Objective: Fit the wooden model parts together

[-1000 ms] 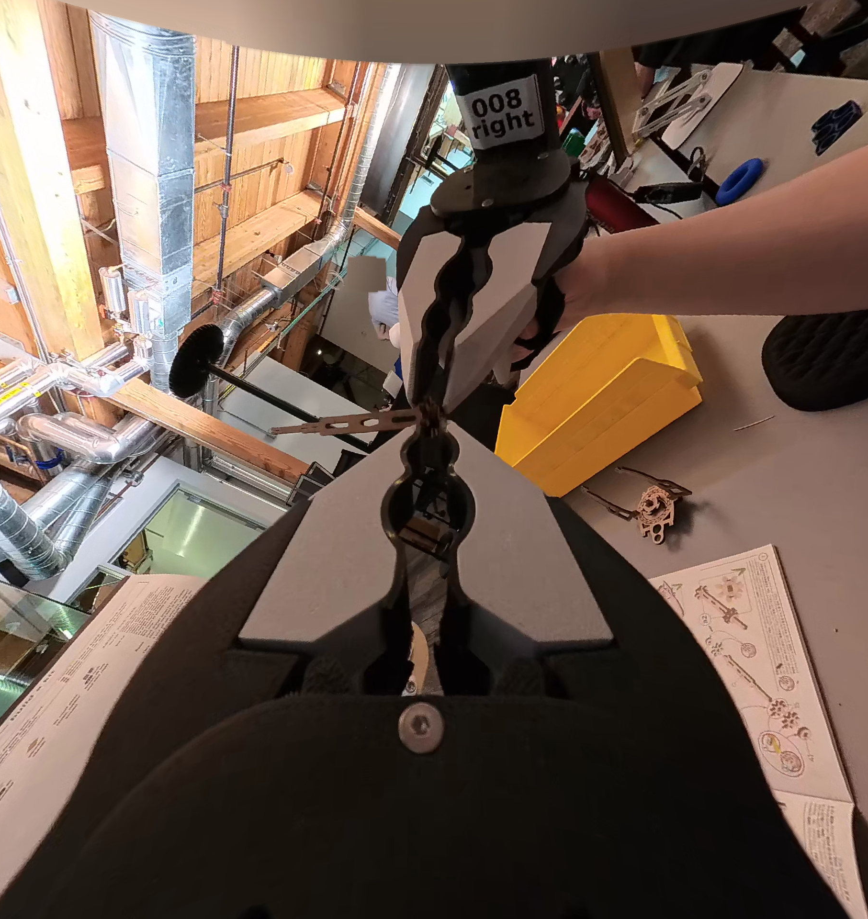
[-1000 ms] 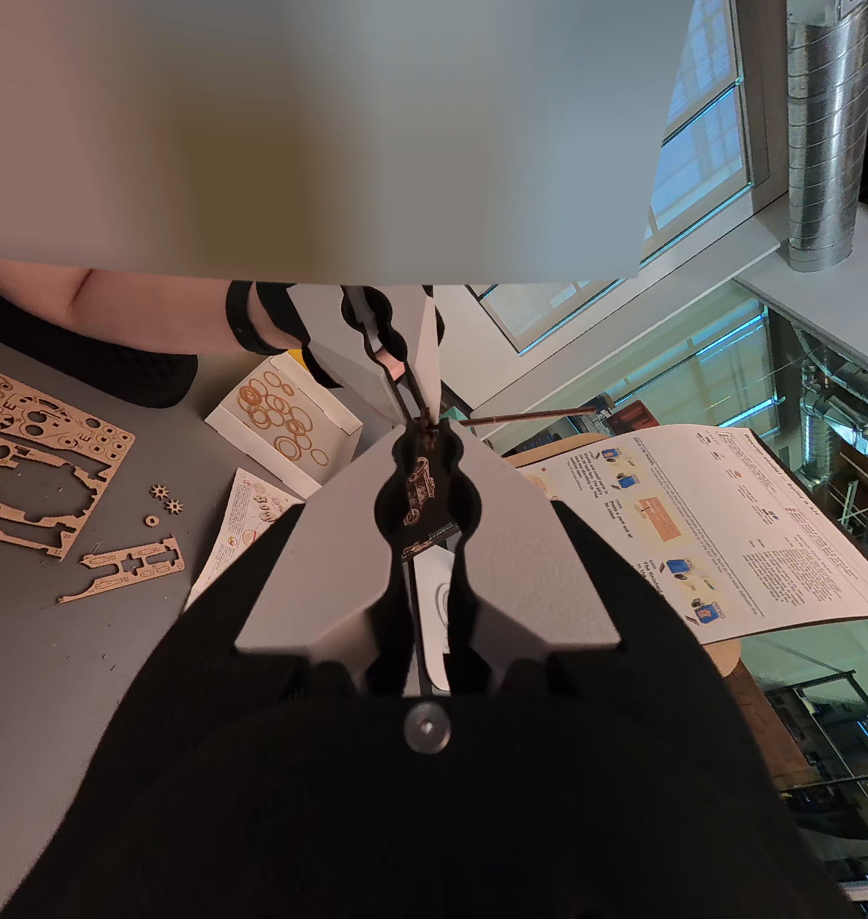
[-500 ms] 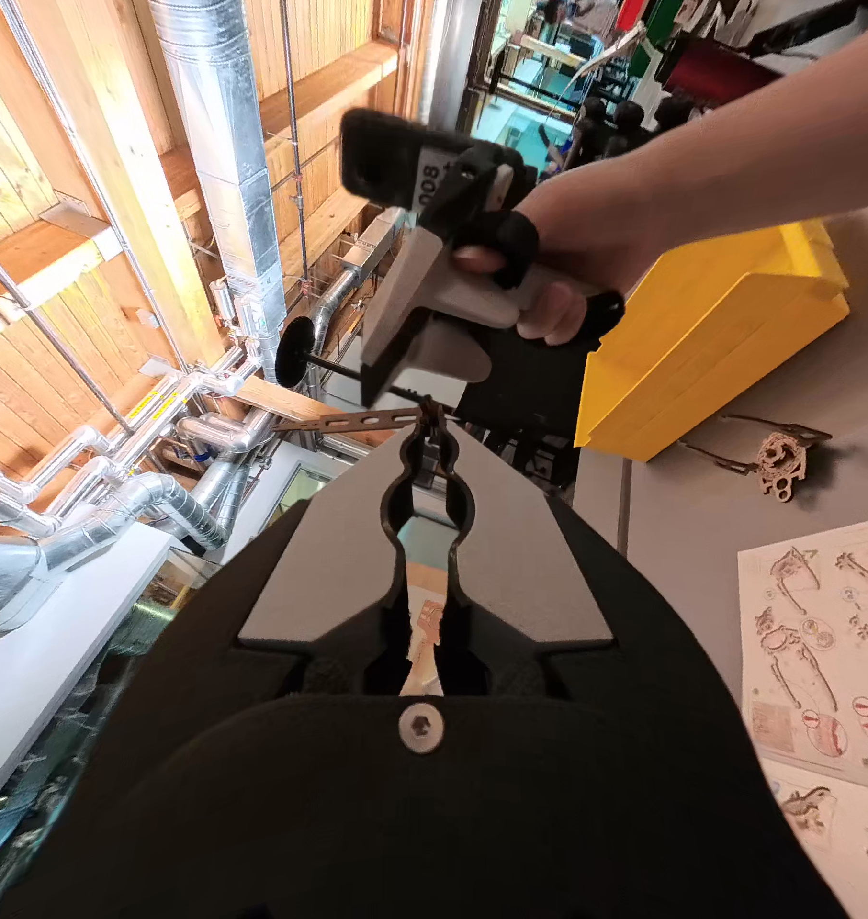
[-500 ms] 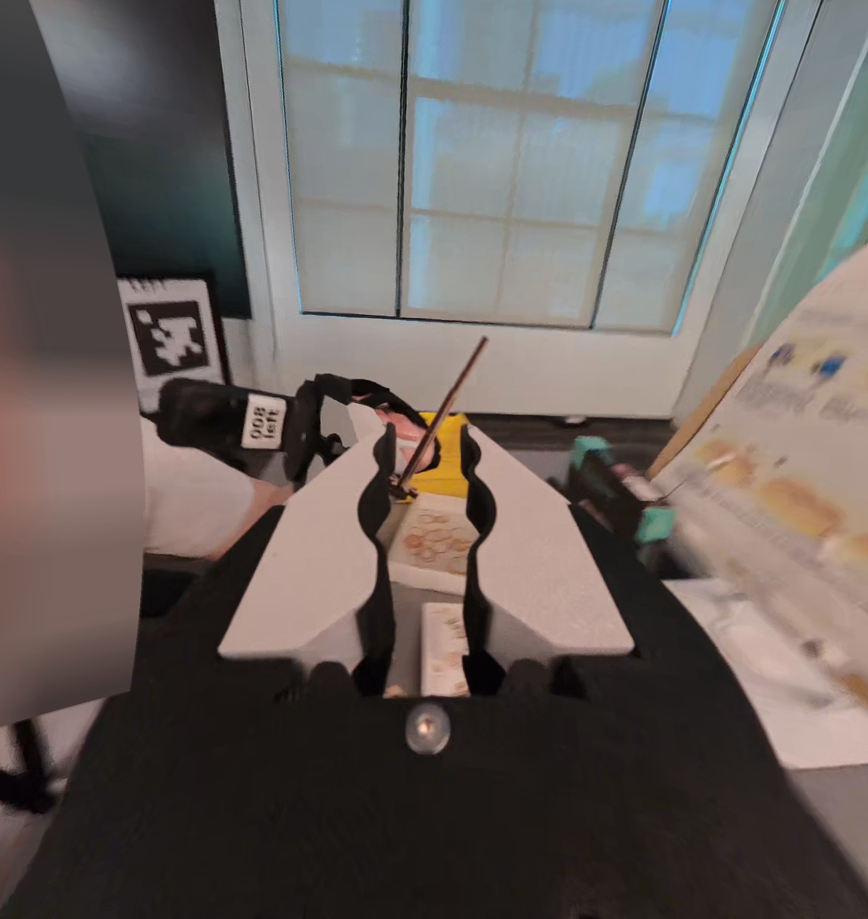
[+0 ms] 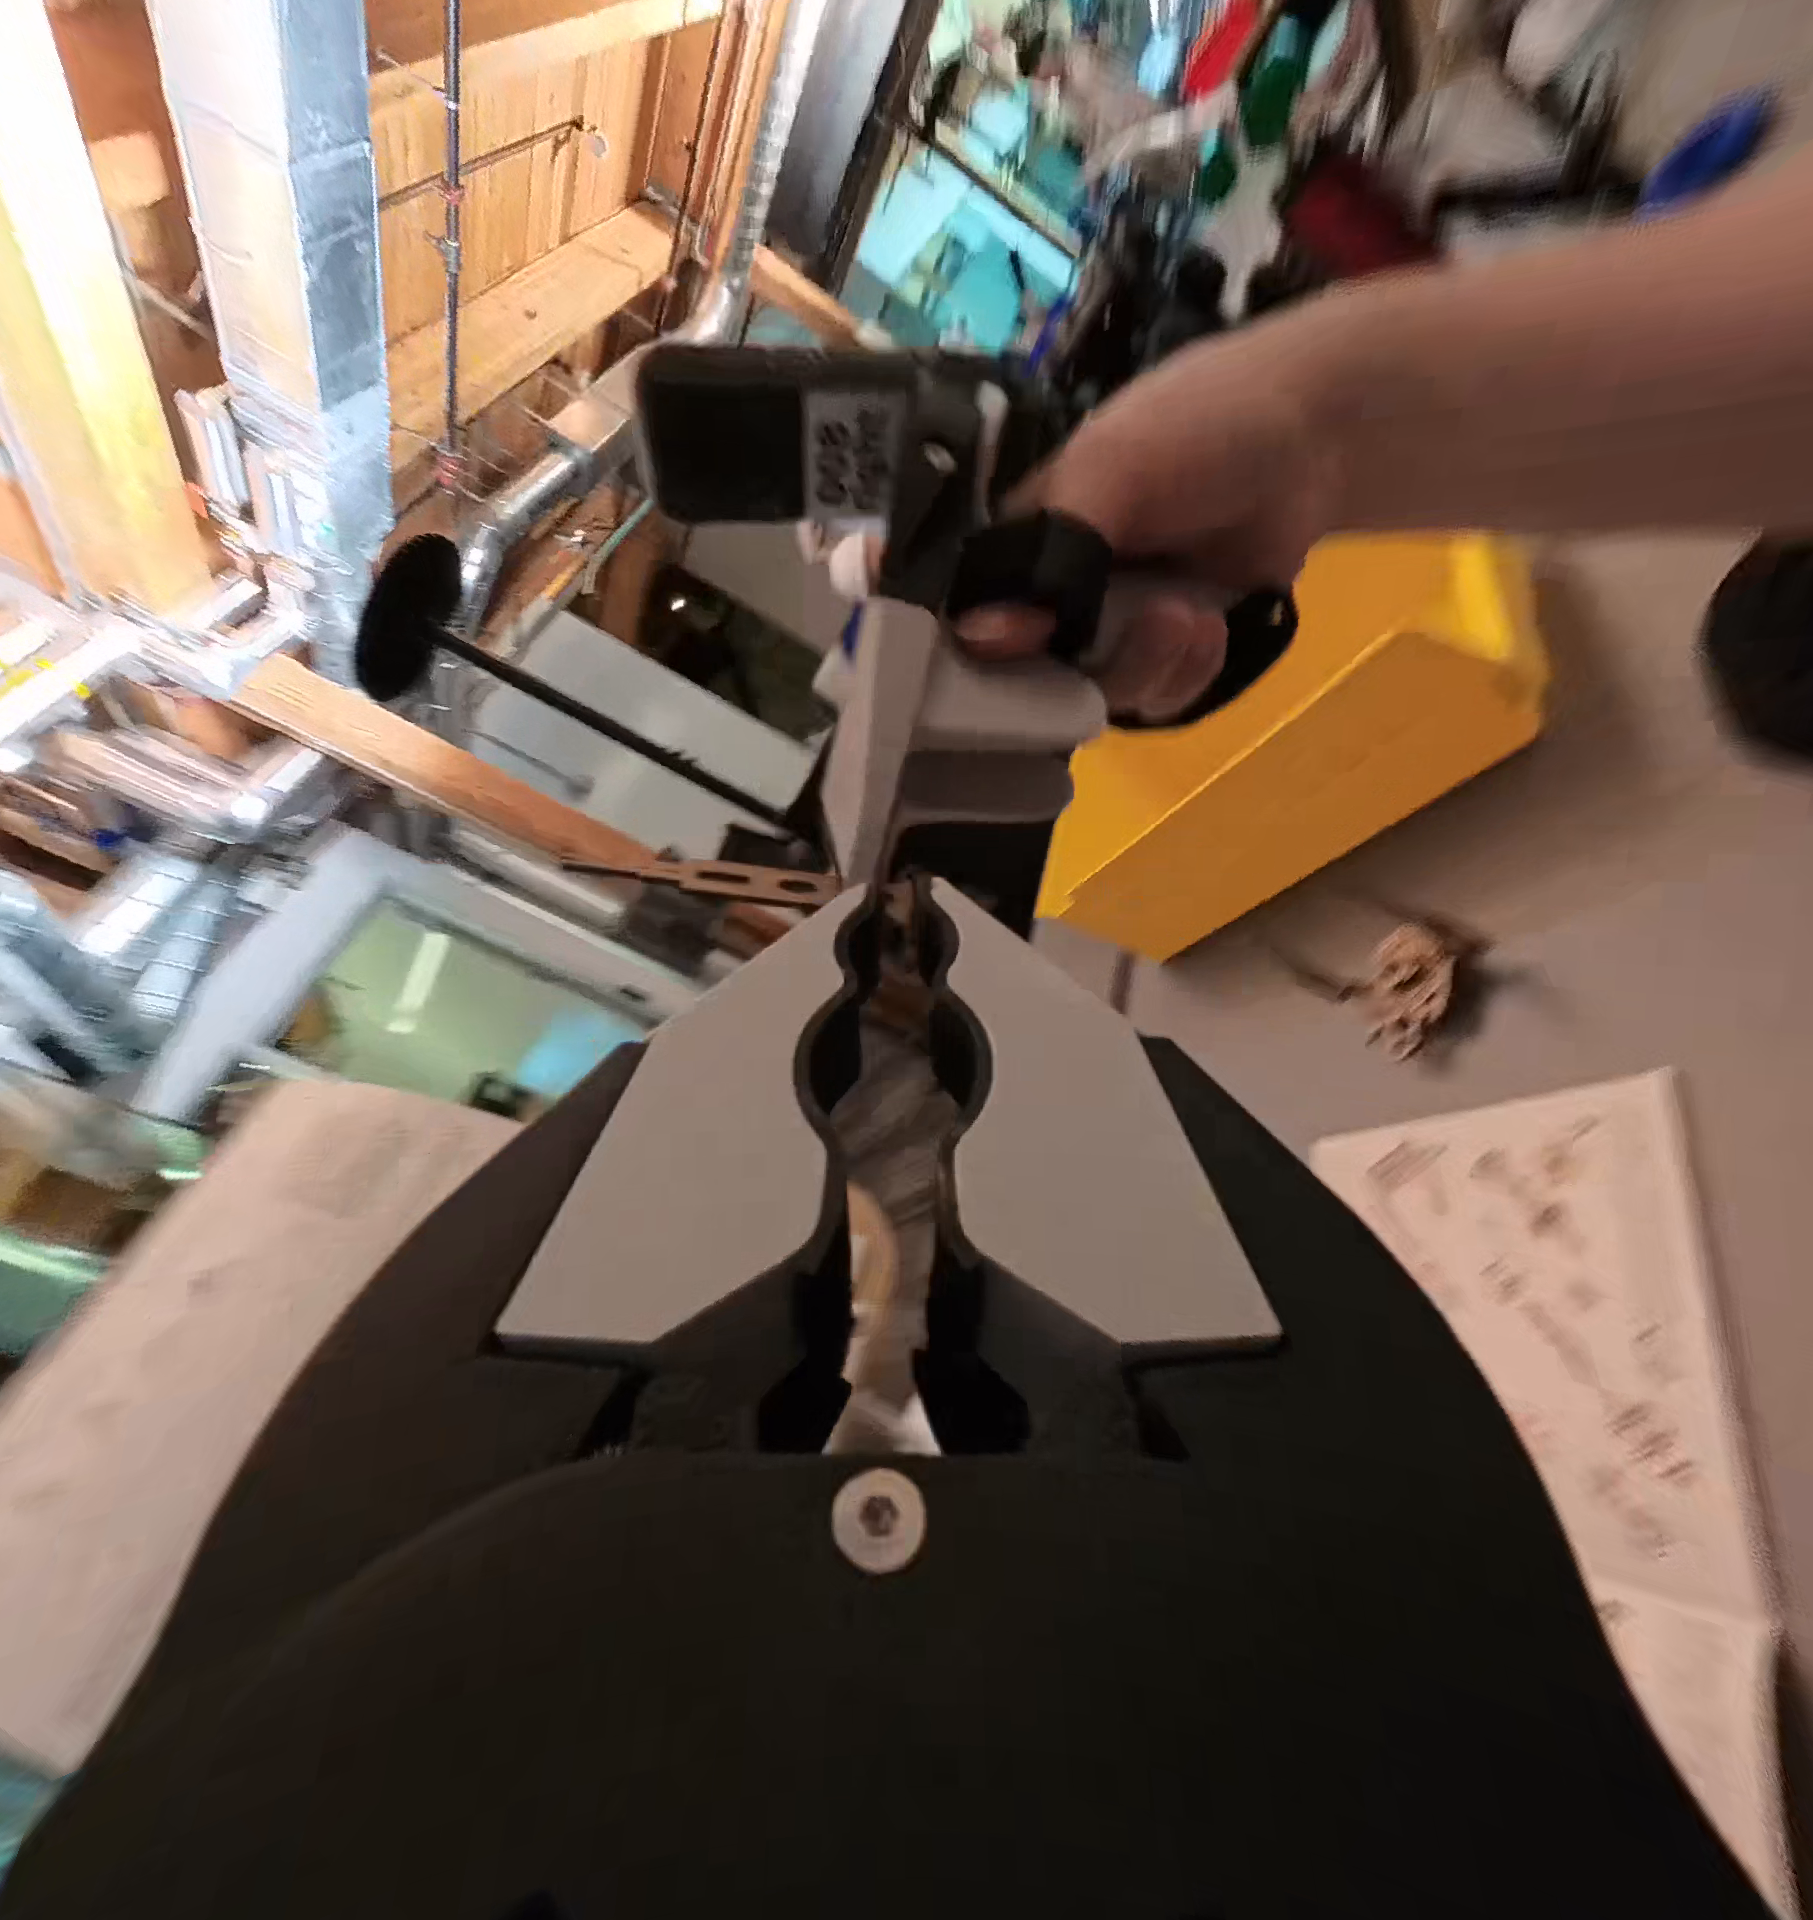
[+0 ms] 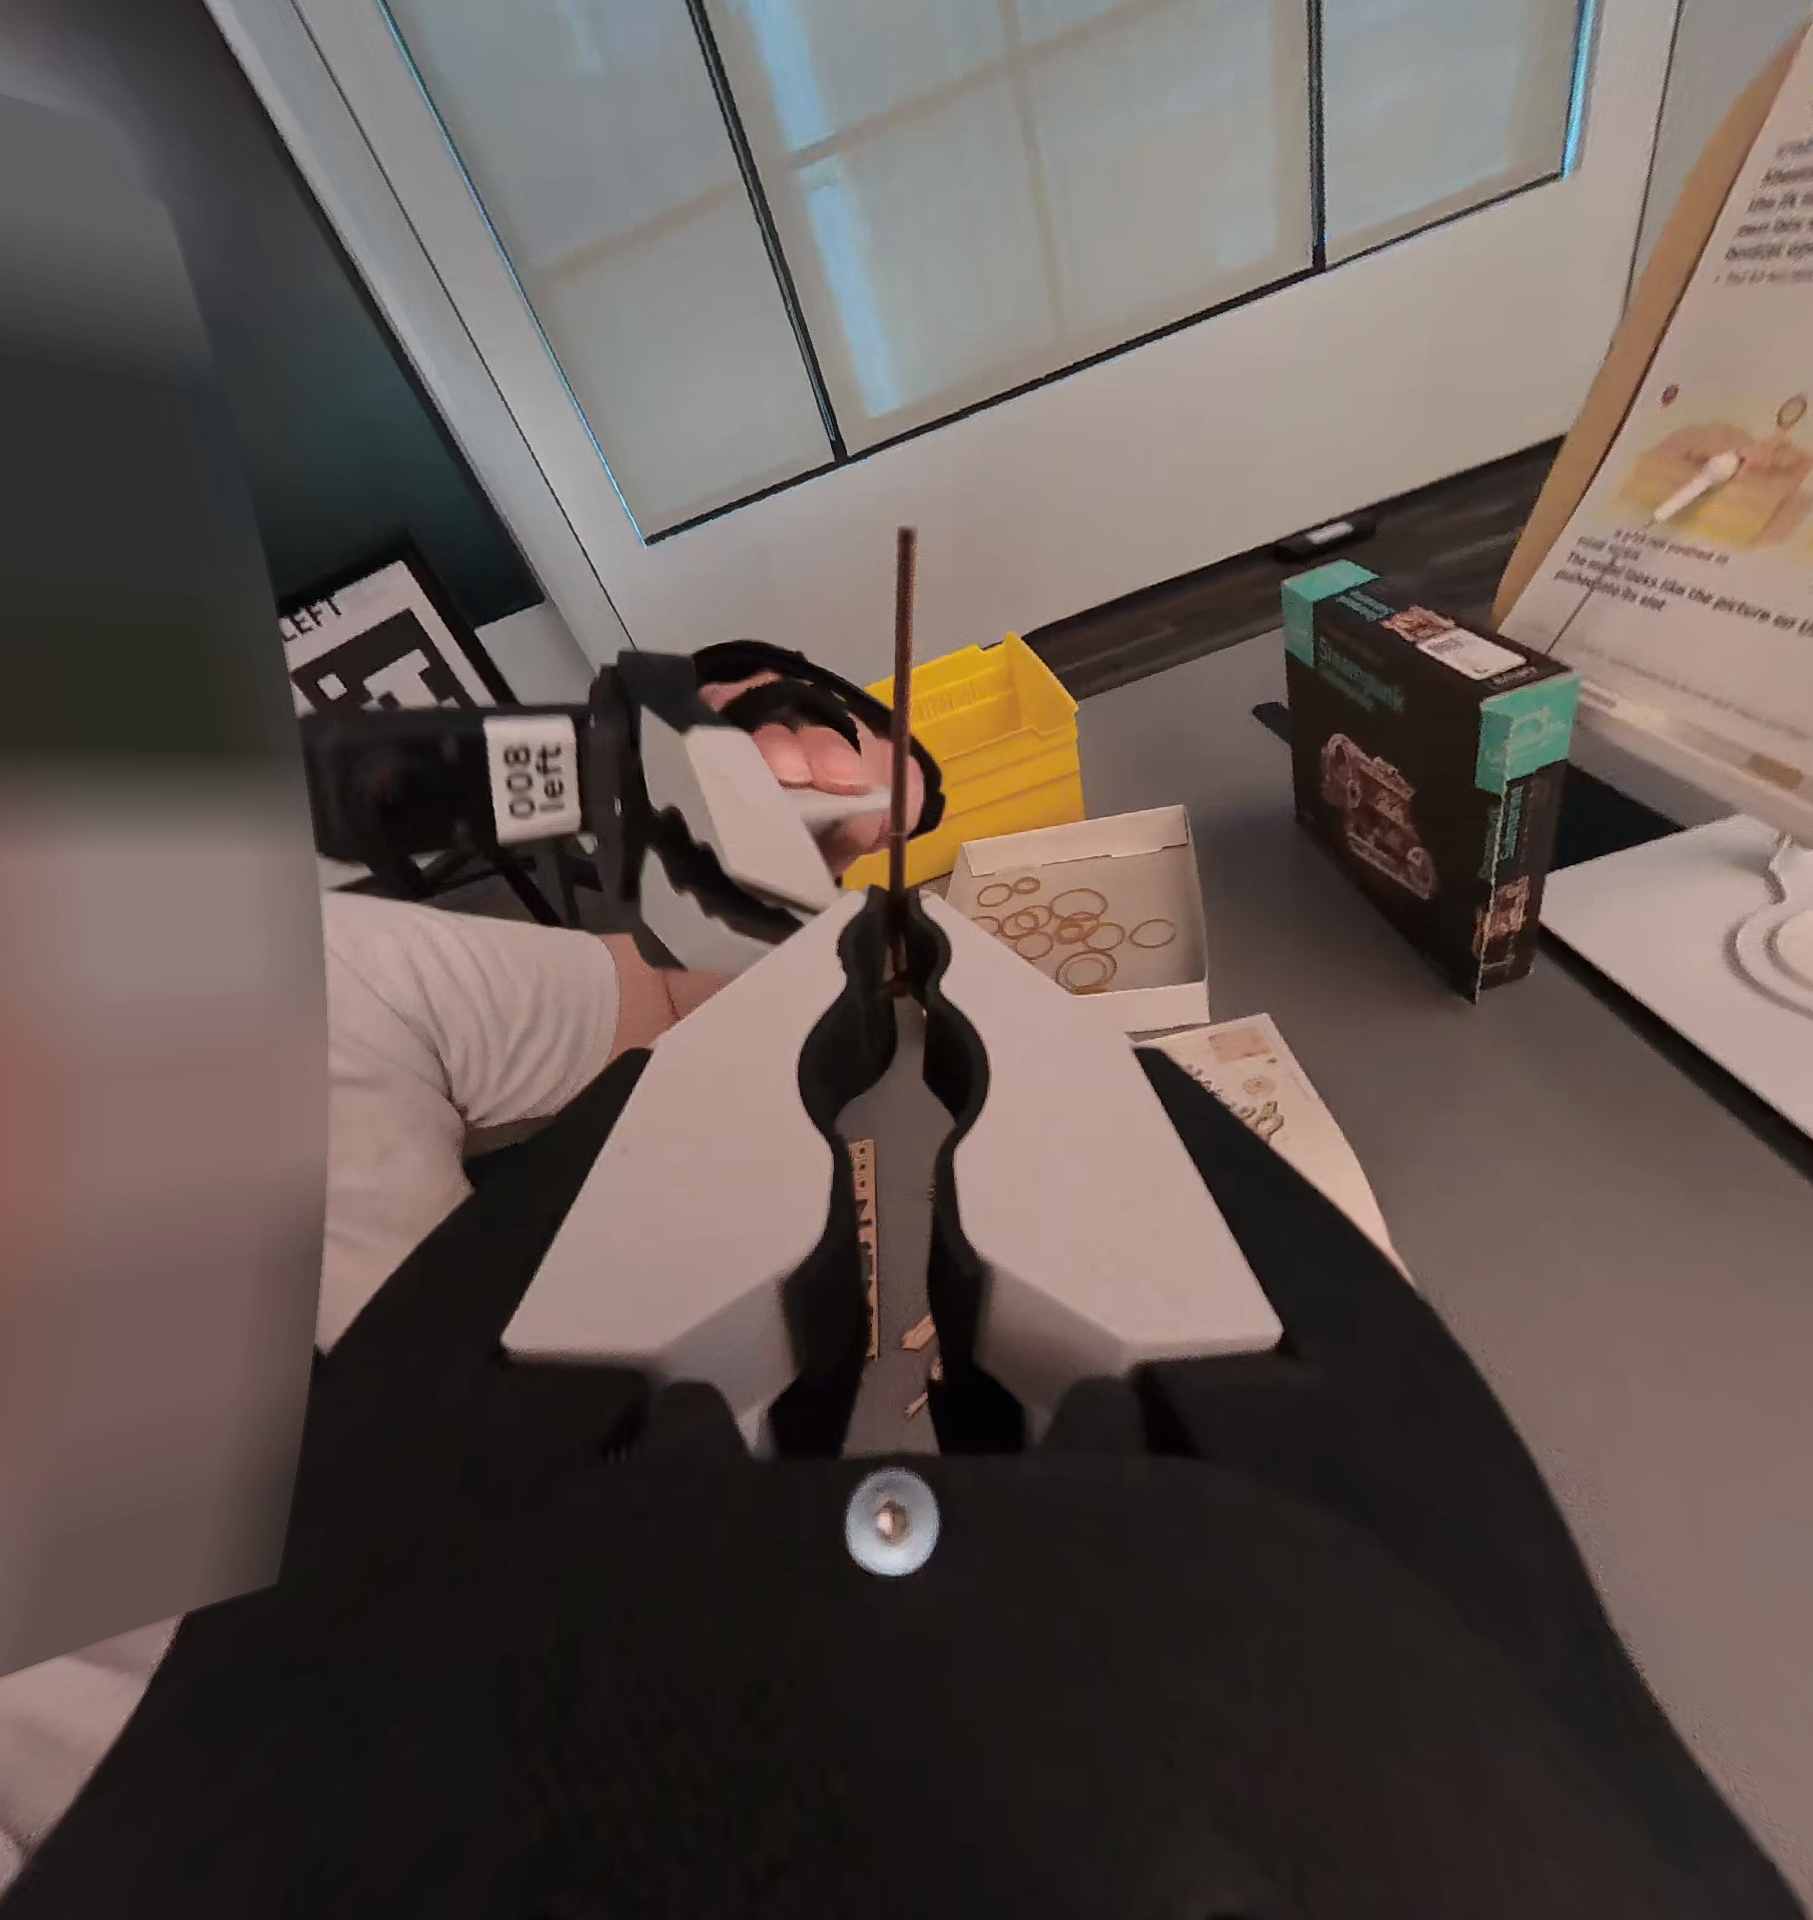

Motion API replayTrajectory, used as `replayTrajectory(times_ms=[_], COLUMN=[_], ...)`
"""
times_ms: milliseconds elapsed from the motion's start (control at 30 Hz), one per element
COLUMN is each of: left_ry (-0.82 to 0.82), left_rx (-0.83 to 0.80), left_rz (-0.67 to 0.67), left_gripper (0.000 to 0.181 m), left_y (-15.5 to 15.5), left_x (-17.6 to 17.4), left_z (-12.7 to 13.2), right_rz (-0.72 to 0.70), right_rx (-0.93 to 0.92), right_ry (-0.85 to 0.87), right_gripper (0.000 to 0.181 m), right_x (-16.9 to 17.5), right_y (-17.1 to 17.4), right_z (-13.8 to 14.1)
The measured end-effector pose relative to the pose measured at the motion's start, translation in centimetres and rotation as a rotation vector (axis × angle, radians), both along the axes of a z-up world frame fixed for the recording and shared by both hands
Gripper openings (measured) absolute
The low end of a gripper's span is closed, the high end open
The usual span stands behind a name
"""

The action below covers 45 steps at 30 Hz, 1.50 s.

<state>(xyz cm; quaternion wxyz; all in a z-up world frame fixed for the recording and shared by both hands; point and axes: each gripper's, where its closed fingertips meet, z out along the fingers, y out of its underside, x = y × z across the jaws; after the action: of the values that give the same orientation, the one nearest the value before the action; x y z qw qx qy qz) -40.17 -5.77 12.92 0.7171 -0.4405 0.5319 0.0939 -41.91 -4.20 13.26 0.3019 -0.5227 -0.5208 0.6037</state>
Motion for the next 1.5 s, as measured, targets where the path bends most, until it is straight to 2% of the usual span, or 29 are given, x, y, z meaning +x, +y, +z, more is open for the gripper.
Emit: replayTrajectory(times_ms=[100, 200, 300, 433, 500, 667, 767, 833, 933, 1033, 1100, 1167, 1300, 1367, 1433, 1500], left_ry=[-0.306, -0.56, -0.681, -0.681, -0.653, -0.62, -0.692, -0.798, -0.969, -1.097, -1.133, -1.131, -1.134, -1.12, -1.118, -1.113], left_rx=[-0.212, -0.489, -0.677, -0.81, -0.827, -0.785, -0.722, -0.65, -0.625, -0.666, -0.671, -0.678, -0.67, -0.688, -0.694, -0.695], left_rz=[-0.101, -0.161, -0.258, -0.325, -0.356, -0.316, -0.312, -0.292, -0.324, -0.403, -0.43, -0.441, -0.463, -0.476, -0.488, -0.492], left_gripper=[0.008, 0.018, 0.022, 0.017, 0.004, 0.003, 0.001, 0.0, 0.0, 0.0, 0.0, 0.0, 0.0, 0.0, 0.0, 0.0], left_y=[-0.1, 1.6, 2.5, 2.6, 2.2, 2.3, 2.4, 2.8, 2.9, 2.5, 2.3, 2.0, 1.3, 1.0, 0.9, 0.8], left_x=[-1.7, -3.4, -3.3, -2.2, -1.8, -1.9, -2.7, -4.1, -6.2, -6.9, -6.8, -6.4, -5.8, -5.3, -5.0, -4.9], left_z=[2.6, 2.9, 2.0, 0.4, 0.1, -0.1, 1.2, 2.6, 4.3, 5.1, 5.3, 5.3, 5.6, 5.6, 5.6, 5.6], right_rz=[0.006, 0.058, 0.067, 0.056, 0.052, 0.031, -0.004, -0.037, -0.112, -0.245, -0.3, -0.338, -0.37, -0.39, -0.397, -0.41], right_rx=[-0.067, -0.1, -0.06, 0.004, 0.019, 0.03, 0.069, 0.126, 0.301, 0.575, 0.747, 0.87, 0.984, 1.013, 1.039, 1.05], right_ry=[-0.016, -0.039, -0.089, -0.149, -0.163, -0.178, -0.112, -0.029, 0.112, 0.254, 0.28, 0.277, 0.284, 0.266, 0.286, 0.284], right_gripper=[0.0, 0.0, 0.0, 0.0, 0.0, 0.0, 0.004, 0.028, 0.043, 0.044, 0.043, 0.034, 0.032, 0.027, 0.015, 0.012], right_x=[0.0, -0.1, -0.6, -1.1, -1.2, -1.4, -1.5, -1.6, -1.5, -1.5, -1.9, -2.2, -2.7, -2.9, -2.9, -2.8], right_y=[0.4, -0.3, -0.9, -1.0, -1.0, -0.6, -0.1, 0.4, 1.0, 1.0, 0.5, 0.1, -0.5, -0.4, -0.6, -0.5], right_z=[-0.3, -0.7, -1.7, -3.0, -3.3, -3.7, -2.7, -1.5, 0.3, 1.8, 1.8, 1.5, 1.3, 1.0, 1.1, 1.3])
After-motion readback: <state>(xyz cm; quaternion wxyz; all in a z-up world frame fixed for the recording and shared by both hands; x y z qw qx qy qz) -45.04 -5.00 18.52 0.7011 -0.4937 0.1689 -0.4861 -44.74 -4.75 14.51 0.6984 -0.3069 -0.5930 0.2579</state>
